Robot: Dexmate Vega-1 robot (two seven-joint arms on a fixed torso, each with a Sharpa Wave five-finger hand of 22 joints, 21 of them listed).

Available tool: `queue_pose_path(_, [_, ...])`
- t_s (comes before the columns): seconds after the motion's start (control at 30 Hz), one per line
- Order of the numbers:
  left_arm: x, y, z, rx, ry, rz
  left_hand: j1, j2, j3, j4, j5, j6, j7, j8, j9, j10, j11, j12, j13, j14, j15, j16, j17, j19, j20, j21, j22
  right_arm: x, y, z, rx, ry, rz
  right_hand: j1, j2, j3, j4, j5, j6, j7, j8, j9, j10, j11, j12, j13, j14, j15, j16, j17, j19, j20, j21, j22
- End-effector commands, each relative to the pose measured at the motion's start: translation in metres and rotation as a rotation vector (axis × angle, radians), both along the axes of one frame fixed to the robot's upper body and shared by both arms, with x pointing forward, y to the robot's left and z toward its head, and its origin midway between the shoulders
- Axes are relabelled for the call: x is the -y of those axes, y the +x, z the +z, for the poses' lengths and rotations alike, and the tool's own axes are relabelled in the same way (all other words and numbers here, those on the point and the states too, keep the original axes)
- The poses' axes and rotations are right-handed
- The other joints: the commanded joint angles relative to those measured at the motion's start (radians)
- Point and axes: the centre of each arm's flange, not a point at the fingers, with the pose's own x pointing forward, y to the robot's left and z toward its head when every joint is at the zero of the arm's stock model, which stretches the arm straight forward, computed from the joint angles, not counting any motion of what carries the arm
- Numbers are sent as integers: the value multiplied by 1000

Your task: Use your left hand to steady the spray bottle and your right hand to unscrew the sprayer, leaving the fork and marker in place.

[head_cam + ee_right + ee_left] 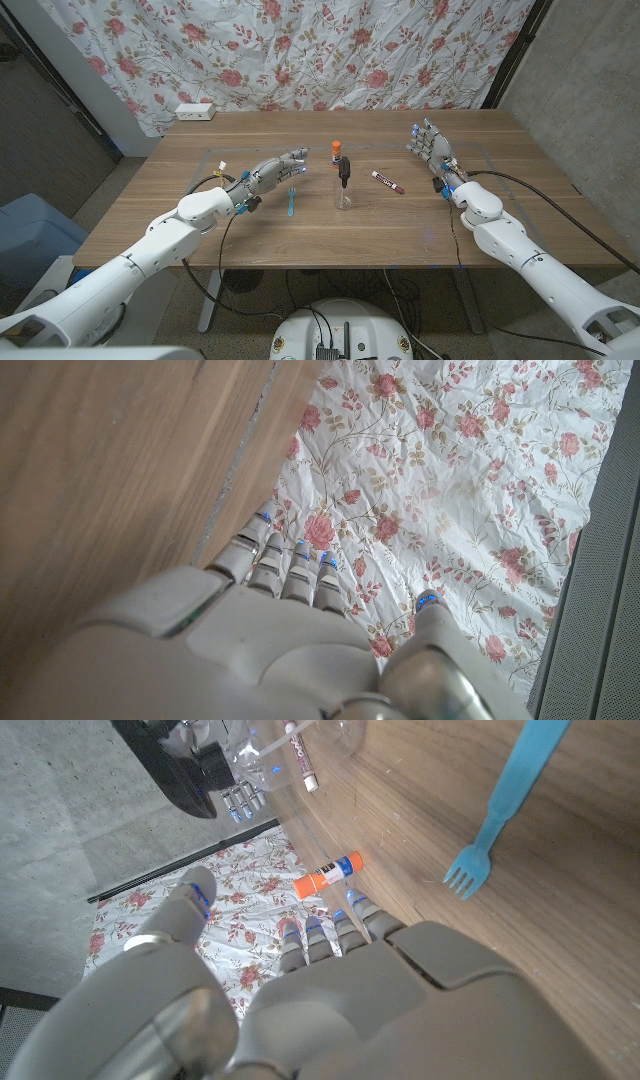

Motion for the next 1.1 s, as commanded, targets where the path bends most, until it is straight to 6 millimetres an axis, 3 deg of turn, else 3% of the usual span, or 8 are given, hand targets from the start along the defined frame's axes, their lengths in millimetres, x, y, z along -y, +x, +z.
queue_pose_path(0.03, [12, -10, -8, 8, 58, -32, 31, -9, 10, 1, -3, -35, -5, -6, 6, -26, -2, -5, 4, -25, -37, -5, 4, -15, -75, -5, 2, 6, -3, -1, -1, 0, -1, -5, 0, 6, -2, 7, 2, 2, 0, 4, 5, 6, 4, 1, 5, 3, 8, -1, 4, -9, 5, 2])
queue_pose_path(0.7, [39, -17, -26, 62, 138, -13, 101, -45, 14, 4, -5, -109, -12, -4, 6, -100, 5, -7, 4, -99, -31, -7, 5, -93, -89, -10, 2, 9, -5, -4, 3, 3, 0, -9, 1, 7, -4, 7, -2, 3, -1, 4, 2, 8, 4, 1, 7, 8, 10, -7, 4, -9, 5, 2])
queue_pose_path(1.1, [46, -13, -41, 85, 86, 36, 122, -61, 10, 5, -5, -145, -17, -5, 6, -127, 4, -7, 4, -122, -35, -5, 5, -128, -93, -12, 2, 9, -4, -4, -1, 1, 6, -11, 1, 8, -5, 6, -4, 4, -1, 4, 2, 8, 4, 1, 8, 9, 10, -10, 4, -9, 5, 2])
